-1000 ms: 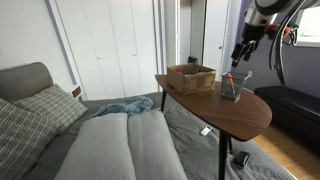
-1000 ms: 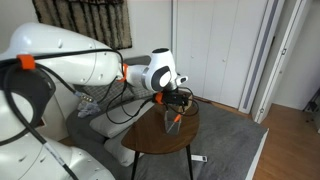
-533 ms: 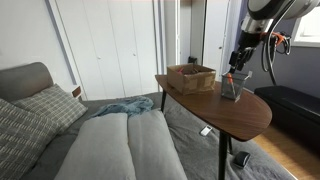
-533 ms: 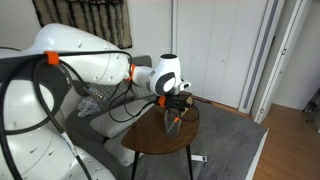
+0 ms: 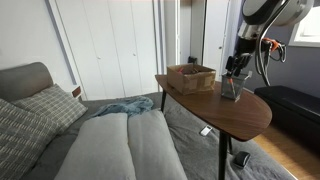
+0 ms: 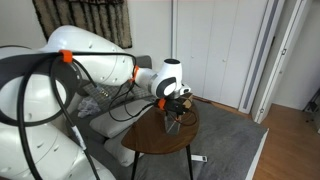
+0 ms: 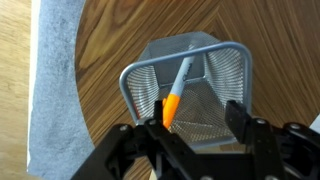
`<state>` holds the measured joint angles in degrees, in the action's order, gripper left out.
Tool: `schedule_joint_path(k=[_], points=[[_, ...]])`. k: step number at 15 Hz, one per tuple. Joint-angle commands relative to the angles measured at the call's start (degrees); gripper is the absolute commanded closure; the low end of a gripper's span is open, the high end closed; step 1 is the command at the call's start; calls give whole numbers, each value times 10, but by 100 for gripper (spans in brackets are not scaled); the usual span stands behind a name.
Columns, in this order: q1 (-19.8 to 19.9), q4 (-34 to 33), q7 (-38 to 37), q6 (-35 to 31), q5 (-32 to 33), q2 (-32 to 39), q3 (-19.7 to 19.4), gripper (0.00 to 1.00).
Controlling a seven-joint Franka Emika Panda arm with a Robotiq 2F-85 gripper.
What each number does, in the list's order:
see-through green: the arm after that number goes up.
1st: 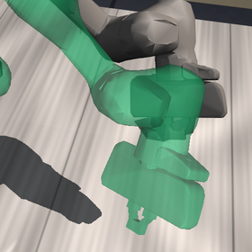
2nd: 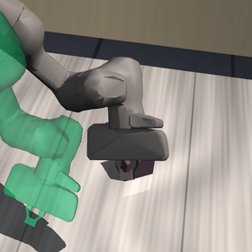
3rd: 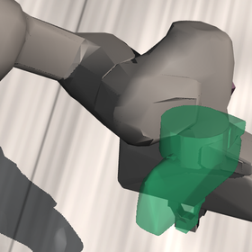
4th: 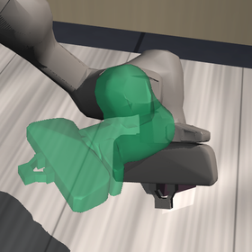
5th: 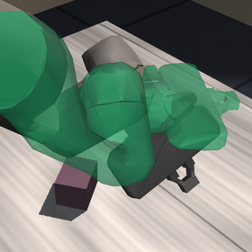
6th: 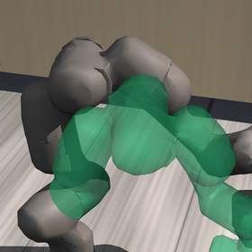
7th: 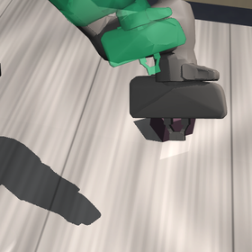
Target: Remove the marker from the basket and put it in the box
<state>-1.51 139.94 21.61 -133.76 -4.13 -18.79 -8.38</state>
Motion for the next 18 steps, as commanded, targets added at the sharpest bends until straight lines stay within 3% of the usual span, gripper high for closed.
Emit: schedule_joint_path(k=[1, 6, 12, 18], points=[[2, -6, -8, 1, -13, 11, 4, 39], [4, -3, -16, -9, -8, 20, 7, 55], [10, -2, -46, -7, -1, 28, 13, 52], [19, -3, -88, -5, 10, 32, 22, 58]])
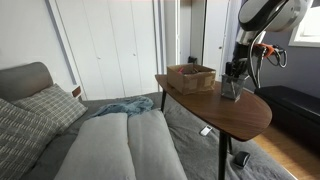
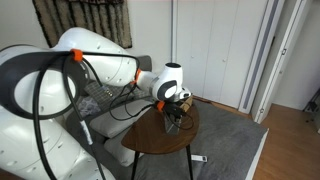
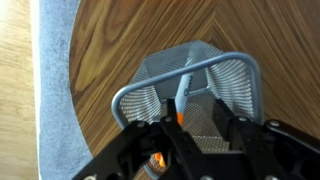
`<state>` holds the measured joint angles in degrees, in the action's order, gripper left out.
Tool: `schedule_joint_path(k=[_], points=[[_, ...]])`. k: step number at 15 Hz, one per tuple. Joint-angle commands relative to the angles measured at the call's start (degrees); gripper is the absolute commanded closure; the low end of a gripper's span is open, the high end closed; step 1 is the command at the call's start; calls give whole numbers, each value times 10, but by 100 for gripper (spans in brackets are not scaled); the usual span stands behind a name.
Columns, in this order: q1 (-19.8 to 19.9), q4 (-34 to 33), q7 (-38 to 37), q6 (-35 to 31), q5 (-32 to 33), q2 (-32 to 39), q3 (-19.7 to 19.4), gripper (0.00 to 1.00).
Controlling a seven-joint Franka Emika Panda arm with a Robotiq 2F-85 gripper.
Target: Remove the marker from the basket and put it in the box
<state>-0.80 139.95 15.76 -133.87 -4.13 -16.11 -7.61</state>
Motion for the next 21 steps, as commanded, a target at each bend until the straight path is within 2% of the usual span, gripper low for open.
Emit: schedule_joint_path(k=[1, 3, 7, 9, 11, 12, 13, 14, 15, 16, 17, 20, 21], points=[[13, -3, -38, -5, 13, 6, 16, 56], [16, -3, -58, -7, 22, 7, 21, 55], [20, -2, -78, -7, 27, 7, 24, 61], [22, -3, -85, -6, 31, 9, 26, 73], [24, -3, -88, -6, 33, 10, 26, 92], [25, -3, -90, -6, 34, 11, 27, 98], [26, -3, -92, -6, 36, 11, 27, 100], [27, -3, -97, -5, 40, 11, 28, 95], [28, -3, -99, -5, 41, 11, 28, 86], [28, -3, -101, -5, 43, 11, 28, 71], [29, -3, -104, -5, 45, 12, 29, 67], [31, -4, -117, -4, 56, 13, 31, 45], [31, -6, -120, -4, 58, 16, 31, 42]])
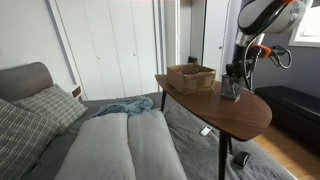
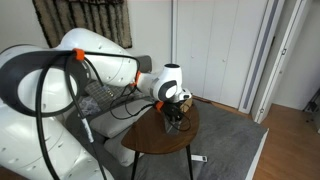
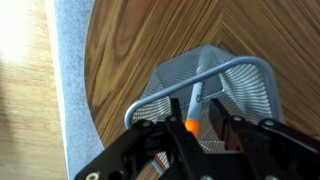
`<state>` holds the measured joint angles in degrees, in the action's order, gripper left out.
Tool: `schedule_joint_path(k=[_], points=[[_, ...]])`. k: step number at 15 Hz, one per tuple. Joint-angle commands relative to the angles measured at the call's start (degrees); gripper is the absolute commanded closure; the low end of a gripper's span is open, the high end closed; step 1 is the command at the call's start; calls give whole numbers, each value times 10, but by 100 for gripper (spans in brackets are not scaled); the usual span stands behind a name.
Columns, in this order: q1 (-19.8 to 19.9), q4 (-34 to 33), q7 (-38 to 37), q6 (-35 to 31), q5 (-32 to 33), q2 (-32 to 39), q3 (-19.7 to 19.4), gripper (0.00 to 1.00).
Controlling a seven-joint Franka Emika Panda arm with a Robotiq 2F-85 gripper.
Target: Remove the marker from the basket and put it in the box
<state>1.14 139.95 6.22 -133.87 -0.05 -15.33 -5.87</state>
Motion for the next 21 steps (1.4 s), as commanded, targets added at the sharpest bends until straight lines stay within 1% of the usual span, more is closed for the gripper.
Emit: schedule_joint_path(k=[1, 3, 6, 7, 9, 11, 14, 15, 16, 18, 19, 20, 21], points=[[12, -7, -25, -5, 18, 10, 14, 41], [10, -11, -25, -6, 16, 16, 15, 42], [9, -15, -25, -7, 15, 23, 17, 71], [9, -17, -25, -7, 14, 25, 18, 79], [9, -18, -25, -8, 15, 31, 18, 89], [10, -19, -28, -10, 17, 39, 19, 89], [11, -22, -31, -10, 19, 41, 19, 79], [10, -21, -31, -11, 19, 42, 19, 79], [10, -21, -31, -11, 19, 44, 19, 90], [9, -20, -27, -14, 16, 46, 18, 96], [9, -19, -23, -16, 13, 45, 17, 99], [9, -20, -24, -15, 14, 44, 17, 96], [9, -18, -24, -16, 14, 42, 17, 96]])
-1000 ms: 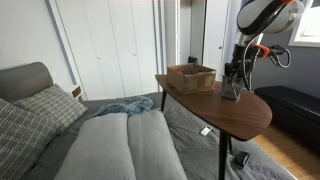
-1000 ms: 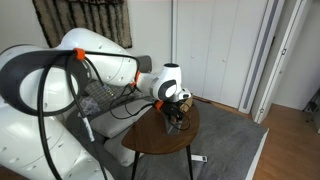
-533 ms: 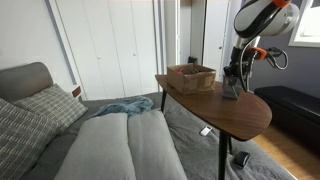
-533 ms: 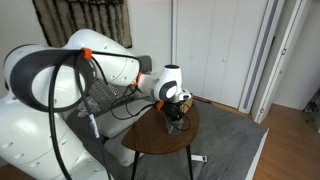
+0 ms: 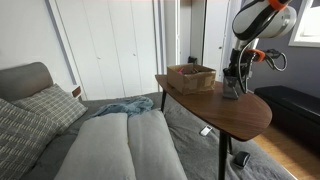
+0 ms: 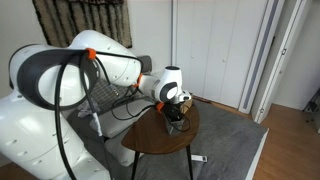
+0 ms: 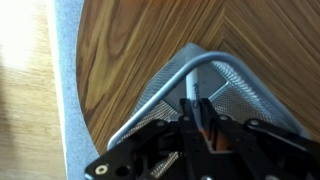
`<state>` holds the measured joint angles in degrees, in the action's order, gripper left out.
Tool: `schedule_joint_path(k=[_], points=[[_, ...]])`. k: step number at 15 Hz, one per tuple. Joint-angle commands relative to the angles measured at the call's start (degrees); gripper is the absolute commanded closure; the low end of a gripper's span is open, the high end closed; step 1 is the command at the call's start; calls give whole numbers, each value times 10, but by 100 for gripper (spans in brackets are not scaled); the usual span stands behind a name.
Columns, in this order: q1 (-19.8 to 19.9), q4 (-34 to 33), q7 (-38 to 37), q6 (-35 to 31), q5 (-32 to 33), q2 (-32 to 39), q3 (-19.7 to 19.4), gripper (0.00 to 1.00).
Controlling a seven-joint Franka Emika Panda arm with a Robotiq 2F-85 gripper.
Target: Remove the marker from the basket and put it in the box
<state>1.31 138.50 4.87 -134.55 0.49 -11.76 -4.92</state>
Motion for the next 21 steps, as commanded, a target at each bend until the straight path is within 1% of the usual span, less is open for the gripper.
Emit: schedule_joint_path(k=[1, 6, 12, 18, 19, 21], points=[[8, -3, -11, -8, 10, 3, 8, 96], [11, 12, -12, -6, 22, -33, 9, 96], [13, 24, -5, -18, 42, -76, 9, 96], [22, 29, -12, -30, 117, -144, 29, 96], [21, 29, -8, -33, 124, -155, 33, 96], [8, 26, 11, -24, 120, -176, 36, 96]])
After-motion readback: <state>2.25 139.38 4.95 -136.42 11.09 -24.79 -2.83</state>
